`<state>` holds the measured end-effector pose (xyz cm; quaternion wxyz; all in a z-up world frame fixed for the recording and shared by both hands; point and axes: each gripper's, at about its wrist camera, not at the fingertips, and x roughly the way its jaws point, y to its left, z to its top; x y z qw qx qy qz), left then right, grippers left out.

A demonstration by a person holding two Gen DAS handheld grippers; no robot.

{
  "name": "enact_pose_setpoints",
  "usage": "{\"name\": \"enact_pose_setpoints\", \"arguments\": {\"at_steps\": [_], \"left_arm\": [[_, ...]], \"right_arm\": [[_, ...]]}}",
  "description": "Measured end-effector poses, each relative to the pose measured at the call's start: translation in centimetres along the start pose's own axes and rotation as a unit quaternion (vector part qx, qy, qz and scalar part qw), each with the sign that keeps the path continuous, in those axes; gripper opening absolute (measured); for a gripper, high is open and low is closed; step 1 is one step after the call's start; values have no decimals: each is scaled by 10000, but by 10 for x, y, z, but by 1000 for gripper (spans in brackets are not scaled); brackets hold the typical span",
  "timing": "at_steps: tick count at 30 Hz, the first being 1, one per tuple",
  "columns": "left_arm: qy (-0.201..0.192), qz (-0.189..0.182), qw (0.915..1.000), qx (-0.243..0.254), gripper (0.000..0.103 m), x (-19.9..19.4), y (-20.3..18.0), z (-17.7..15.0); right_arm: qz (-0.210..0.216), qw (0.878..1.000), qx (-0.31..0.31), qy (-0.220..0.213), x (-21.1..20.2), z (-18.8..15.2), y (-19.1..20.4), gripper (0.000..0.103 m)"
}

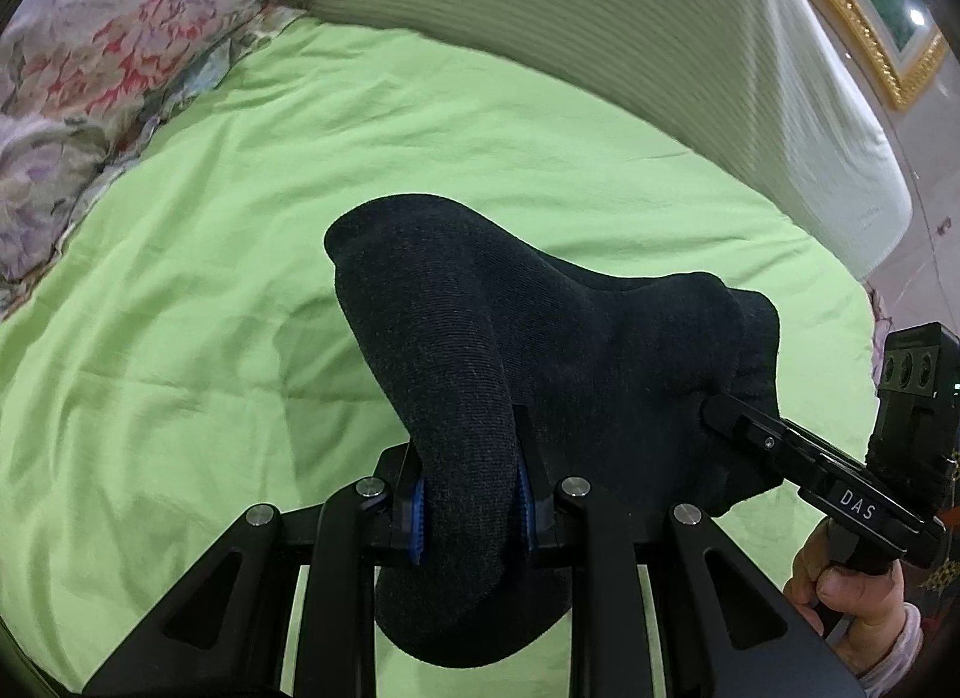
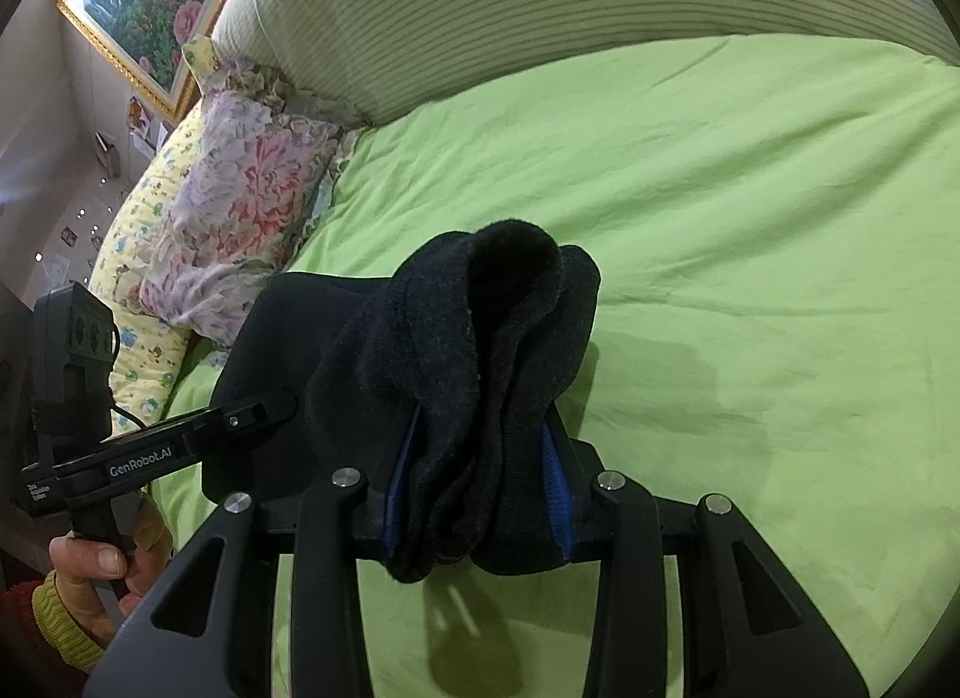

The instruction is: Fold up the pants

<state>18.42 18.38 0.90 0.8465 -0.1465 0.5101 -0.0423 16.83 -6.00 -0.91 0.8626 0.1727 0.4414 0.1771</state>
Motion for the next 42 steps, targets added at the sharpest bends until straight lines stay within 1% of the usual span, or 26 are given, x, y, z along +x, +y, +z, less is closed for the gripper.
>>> {"name": "enact_pose_setpoints", "arguments": {"at_steps": [4, 6, 9, 10, 12, 14, 18, 20, 21, 23, 29, 32, 37, 39, 42], "left_arm": [[84, 28, 10000, -30, 24, 11, 6, -3], [110, 43, 9999, -33, 25, 15, 8, -4], [146, 35, 9999, -63, 30, 20, 10, -5], [150, 49, 9998, -71, 33, 20, 12, -7], [148, 104, 9998, -58, 37, 22, 13, -8], [164, 159, 9997, -50, 44, 23, 14, -9], [175, 198, 9996, -99, 52, 23, 17, -14], [170, 274, 9994, -104, 60, 23, 18, -16], [156, 295, 9994, -108, 61, 22, 19, -17], [137, 349, 9992, -125, 66, 21, 20, -19], [-59, 546, 9985, -92, 73, 13, 19, -29], [-123, 612, 9980, -69, 73, 9, 18, -34], [-288, 688, 9972, -110, 74, 1, 17, -45], [-342, 786, 9963, -119, 78, -1, 16, -51], [-462, 816, 9955, -150, 79, -6, 16, -59]], "right_arm": [[-114, 9999, 38, 78, 5, 0, -4, 42], [-163, 9998, 50, 116, 7, -1, -6, 47], [-234, 9996, 54, 142, 7, -3, -8, 49], [-285, 9995, 54, 138, 7, -5, -9, 50], [-381, 9991, 129, 155, 7, -7, -13, 55], [-429, 9987, 209, 167, 7, -9, -18, 57], [-494, 9982, 302, 155, 6, -15, -25, 62], [-544, 9979, 331, 129, 4, -17, -27, 65], [-570, 9977, 341, 110, 3, -18, -28, 67], [-616, 9974, 374, 53, 0, -20, -29, 67], [-665, 9975, 230, -65, -9, -22, -24, 68], [-681, 9974, 184, -133, -14, -25, -22, 68], [-683, 9971, 144, -313, -23, -32, -20, 72], [-701, 9968, 121, -367, -25, -35, -18, 74], [-790, 9957, -10, -478, -30, -40, -14, 78]]}}
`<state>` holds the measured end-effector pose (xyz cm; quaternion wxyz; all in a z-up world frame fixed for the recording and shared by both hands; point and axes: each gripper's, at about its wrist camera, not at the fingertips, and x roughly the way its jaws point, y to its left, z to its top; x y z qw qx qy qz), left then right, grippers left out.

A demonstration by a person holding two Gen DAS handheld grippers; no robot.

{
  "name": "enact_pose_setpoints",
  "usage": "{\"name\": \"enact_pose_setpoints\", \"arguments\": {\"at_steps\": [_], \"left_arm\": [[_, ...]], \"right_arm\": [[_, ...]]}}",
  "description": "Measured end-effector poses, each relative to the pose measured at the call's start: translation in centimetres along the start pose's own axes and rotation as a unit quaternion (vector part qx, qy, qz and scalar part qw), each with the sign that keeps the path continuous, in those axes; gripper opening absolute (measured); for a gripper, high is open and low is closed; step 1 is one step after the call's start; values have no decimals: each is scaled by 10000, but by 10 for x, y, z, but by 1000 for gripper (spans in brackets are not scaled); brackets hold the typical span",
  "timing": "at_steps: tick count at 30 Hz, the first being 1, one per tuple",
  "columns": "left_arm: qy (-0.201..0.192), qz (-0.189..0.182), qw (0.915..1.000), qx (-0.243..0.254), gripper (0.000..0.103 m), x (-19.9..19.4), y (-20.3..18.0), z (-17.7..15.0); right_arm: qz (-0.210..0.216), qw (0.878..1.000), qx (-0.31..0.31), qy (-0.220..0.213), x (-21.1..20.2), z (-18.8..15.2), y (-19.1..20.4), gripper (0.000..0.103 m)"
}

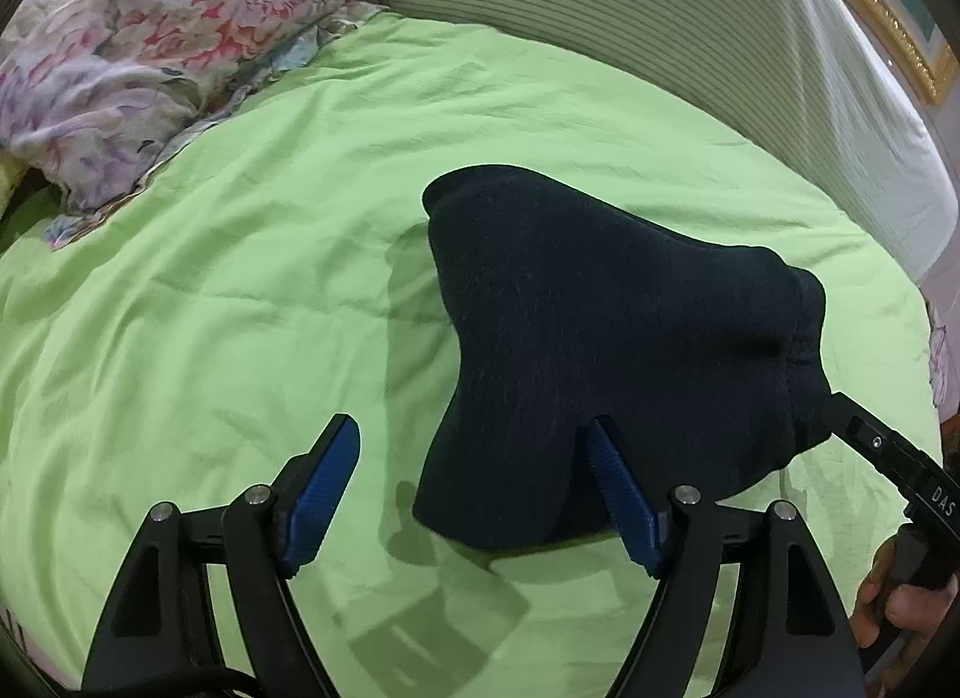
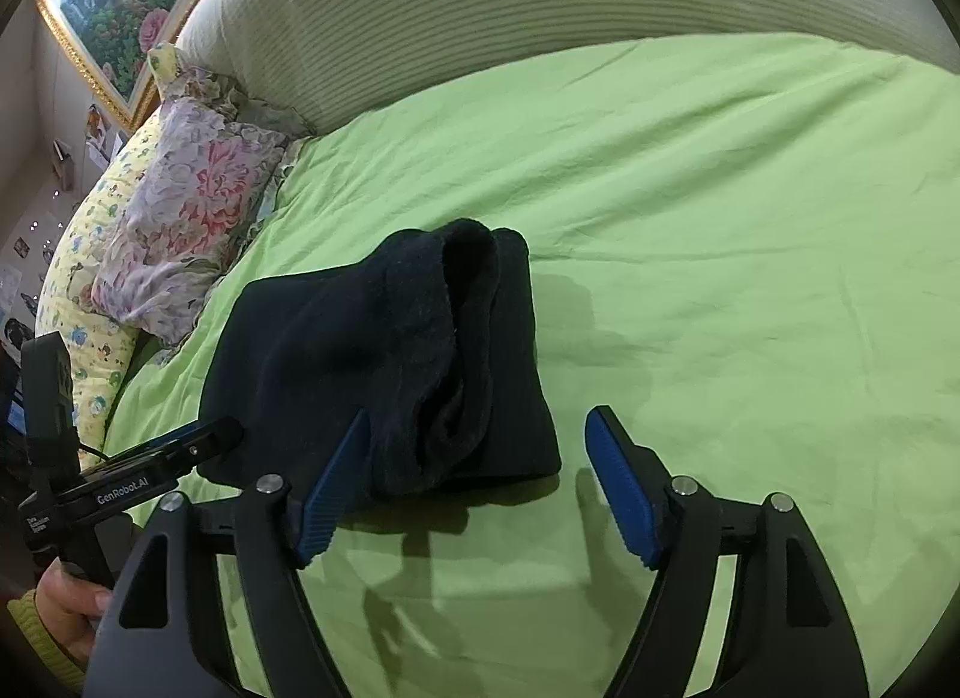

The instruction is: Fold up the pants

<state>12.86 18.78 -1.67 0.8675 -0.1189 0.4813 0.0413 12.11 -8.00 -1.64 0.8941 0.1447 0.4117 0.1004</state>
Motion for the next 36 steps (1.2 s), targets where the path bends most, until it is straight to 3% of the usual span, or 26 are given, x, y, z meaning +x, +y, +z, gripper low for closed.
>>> {"name": "enact_pose_setpoints", "arguments": {"at_steps": [12, 21, 30, 36], "left_arm": [[-536, -8, 9986, 28, 80, -22, -3, -20], [-652, 21, 9978, -131, 83, -29, 3, -31], [-857, -31, 9963, -10, 84, -35, -4, -40], [-991, 172, 9948, 165, 84, -35, -11, -46]], "right_arm": [[-245, 9941, -780, -709, -22, -19, 27, 87], [-436, 9764, -1857, -1013, -24, -40, 60, 91], [-394, 9790, -1714, -1027, -15, -46, 57, 91], [-493, 9734, -1907, -1170, -13, -51, 60, 91]]}}
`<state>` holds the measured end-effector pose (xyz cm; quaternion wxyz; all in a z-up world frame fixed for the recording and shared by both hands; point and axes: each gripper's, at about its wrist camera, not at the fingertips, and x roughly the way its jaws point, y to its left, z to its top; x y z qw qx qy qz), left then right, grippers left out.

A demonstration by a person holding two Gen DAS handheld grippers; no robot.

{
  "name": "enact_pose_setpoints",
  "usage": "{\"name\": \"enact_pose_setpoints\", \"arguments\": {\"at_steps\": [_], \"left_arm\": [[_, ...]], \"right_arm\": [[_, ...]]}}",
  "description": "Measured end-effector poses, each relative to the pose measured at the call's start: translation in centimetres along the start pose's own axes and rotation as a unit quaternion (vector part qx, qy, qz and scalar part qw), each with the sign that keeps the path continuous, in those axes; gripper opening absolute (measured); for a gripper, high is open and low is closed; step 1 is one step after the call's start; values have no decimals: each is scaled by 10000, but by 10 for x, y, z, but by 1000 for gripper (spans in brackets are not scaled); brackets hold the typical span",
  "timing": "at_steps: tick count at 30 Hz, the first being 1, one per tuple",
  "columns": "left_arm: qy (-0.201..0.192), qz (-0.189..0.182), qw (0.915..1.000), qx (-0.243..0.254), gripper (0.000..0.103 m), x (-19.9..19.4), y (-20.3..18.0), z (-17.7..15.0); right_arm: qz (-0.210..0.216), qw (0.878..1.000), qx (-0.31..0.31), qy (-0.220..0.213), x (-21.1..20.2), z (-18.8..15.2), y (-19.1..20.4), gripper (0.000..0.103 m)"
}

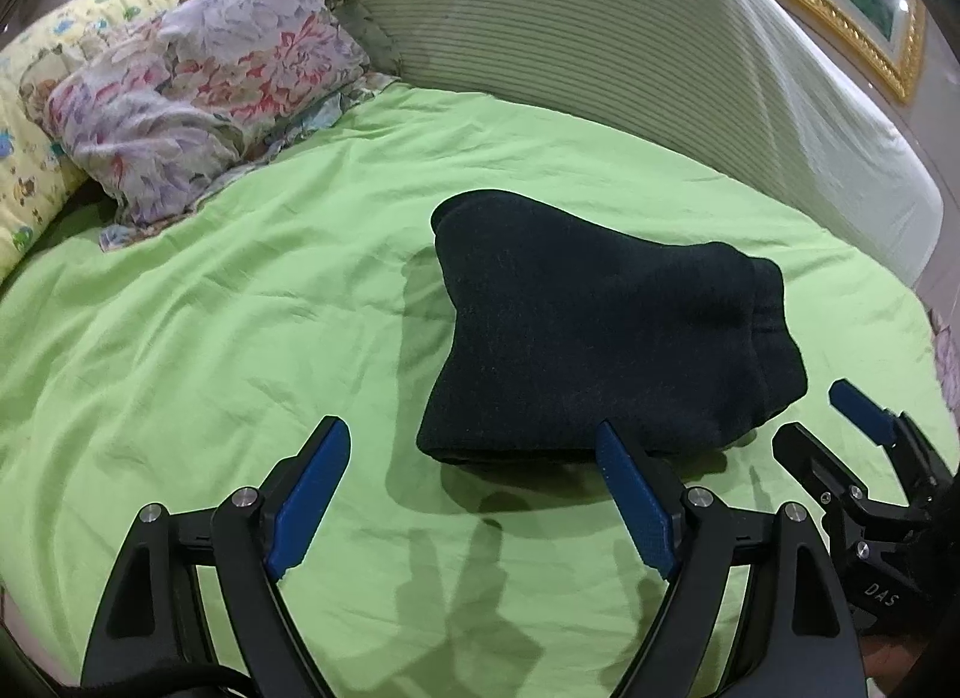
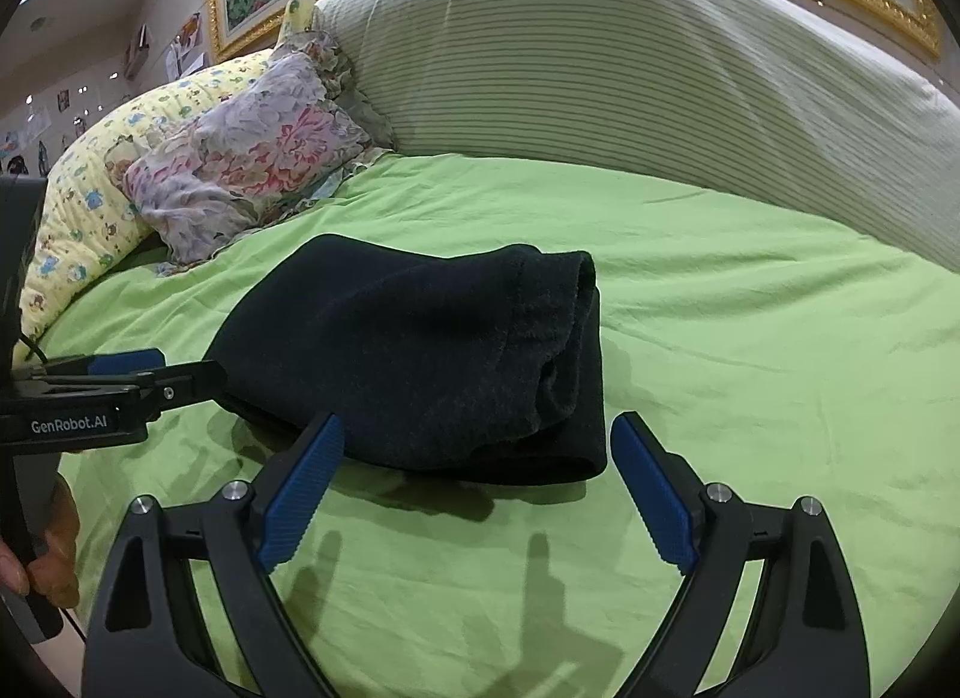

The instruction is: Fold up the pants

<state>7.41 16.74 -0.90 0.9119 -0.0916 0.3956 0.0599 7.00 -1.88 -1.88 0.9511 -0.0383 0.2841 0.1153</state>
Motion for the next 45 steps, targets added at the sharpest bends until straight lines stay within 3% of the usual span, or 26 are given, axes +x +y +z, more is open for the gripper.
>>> {"name": "enact_pose_setpoints", "arguments": {"at_steps": [21, 45], "left_arm": [[-135, 295, 9988, 368, 86, 4, -7, -7], [-110, 248, 9990, 367, 87, 0, -11, -7]], "right_arm": [[-68, 9997, -110, -219, 7, -8, 12, 91], [-108, 9997, -98, -220, 6, -9, 16, 91]]}}
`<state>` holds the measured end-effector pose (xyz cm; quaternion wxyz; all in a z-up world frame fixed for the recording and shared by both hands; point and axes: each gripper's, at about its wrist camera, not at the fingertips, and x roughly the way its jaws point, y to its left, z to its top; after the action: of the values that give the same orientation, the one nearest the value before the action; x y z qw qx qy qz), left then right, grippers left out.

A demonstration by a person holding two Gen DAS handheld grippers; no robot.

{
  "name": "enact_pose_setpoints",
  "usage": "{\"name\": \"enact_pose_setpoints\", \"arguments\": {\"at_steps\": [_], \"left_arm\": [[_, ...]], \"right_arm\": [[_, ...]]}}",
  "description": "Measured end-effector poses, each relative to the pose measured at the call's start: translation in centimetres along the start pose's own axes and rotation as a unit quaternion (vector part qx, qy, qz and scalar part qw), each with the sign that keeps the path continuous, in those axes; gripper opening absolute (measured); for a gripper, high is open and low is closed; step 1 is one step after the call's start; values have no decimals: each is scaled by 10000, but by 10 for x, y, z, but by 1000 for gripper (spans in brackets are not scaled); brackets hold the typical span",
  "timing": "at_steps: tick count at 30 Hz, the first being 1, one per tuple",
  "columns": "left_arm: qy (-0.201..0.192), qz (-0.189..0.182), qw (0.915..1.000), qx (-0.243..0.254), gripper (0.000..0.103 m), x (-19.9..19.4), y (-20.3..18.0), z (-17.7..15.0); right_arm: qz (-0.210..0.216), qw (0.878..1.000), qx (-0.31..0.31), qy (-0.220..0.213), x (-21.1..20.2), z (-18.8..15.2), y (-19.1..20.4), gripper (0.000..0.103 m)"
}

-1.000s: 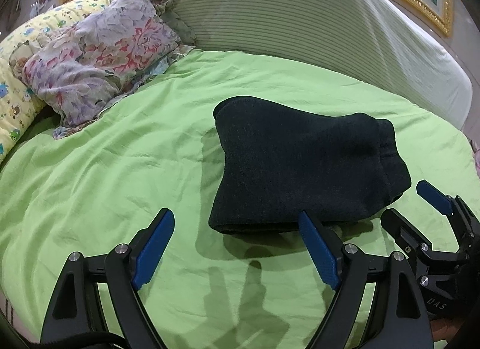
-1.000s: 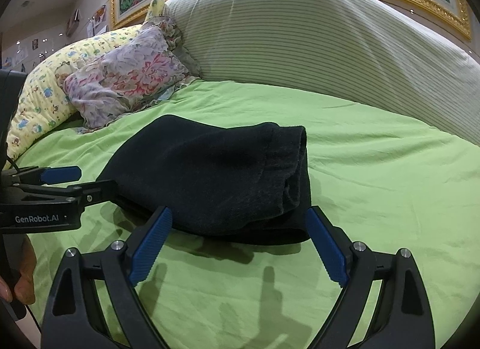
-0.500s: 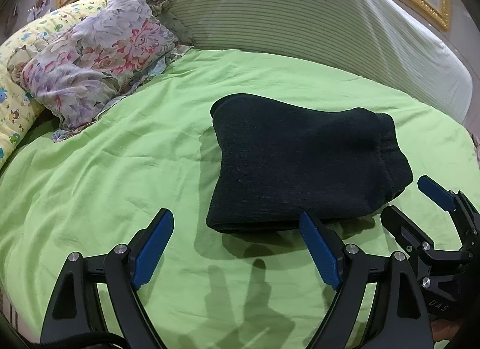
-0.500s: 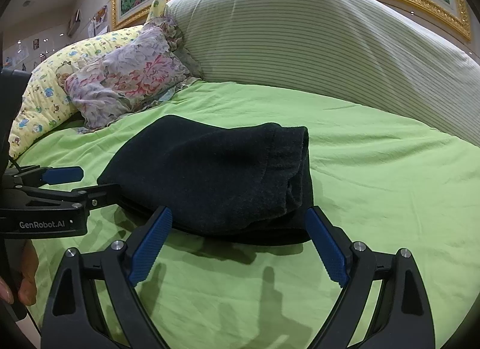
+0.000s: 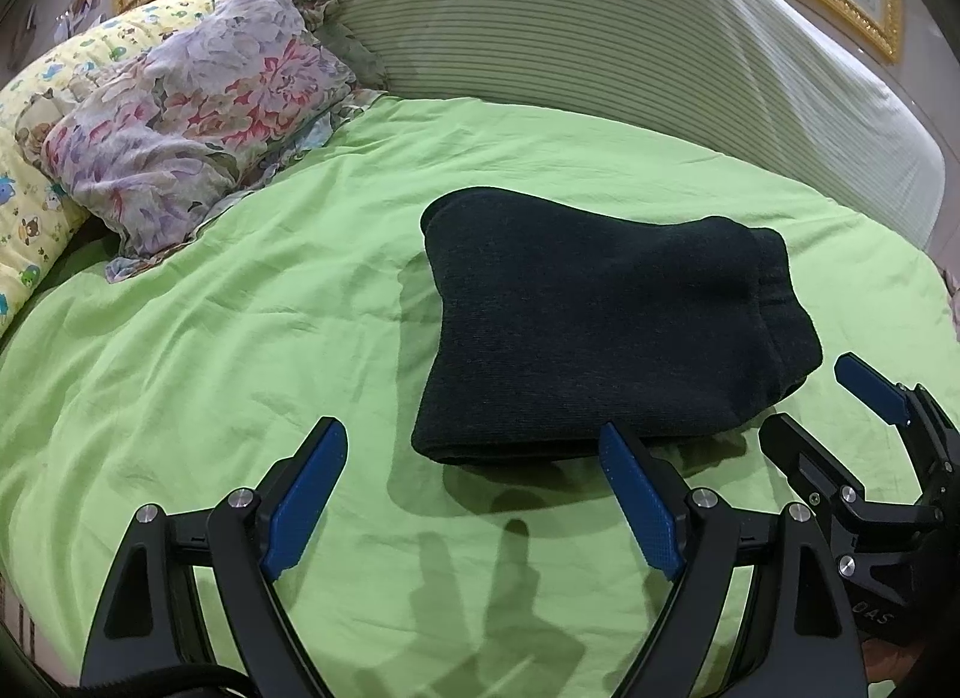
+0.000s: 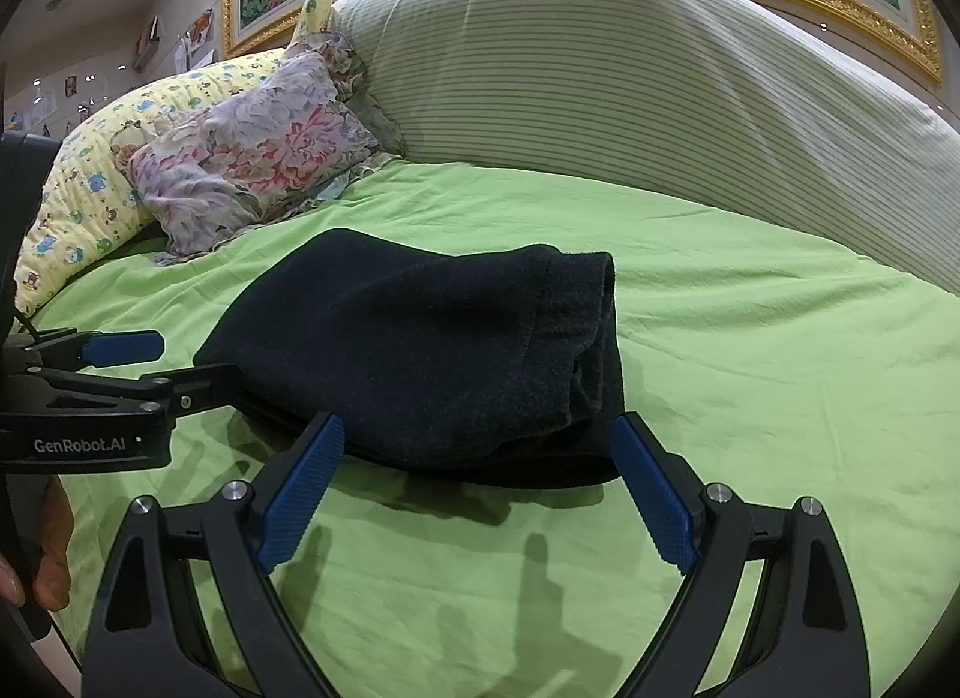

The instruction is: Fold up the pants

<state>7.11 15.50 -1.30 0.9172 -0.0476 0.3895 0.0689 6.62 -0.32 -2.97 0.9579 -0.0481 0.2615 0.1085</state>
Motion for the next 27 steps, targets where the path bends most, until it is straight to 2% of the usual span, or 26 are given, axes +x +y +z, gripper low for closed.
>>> {"name": "enact_pose_setpoints", "arguments": {"at_steps": [27], "left_arm": [[-12, 9, 10000, 72, 88, -5, -5, 5]], "right_arm": [[-57, 9999, 94, -16, -3, 1, -9, 91]]}}
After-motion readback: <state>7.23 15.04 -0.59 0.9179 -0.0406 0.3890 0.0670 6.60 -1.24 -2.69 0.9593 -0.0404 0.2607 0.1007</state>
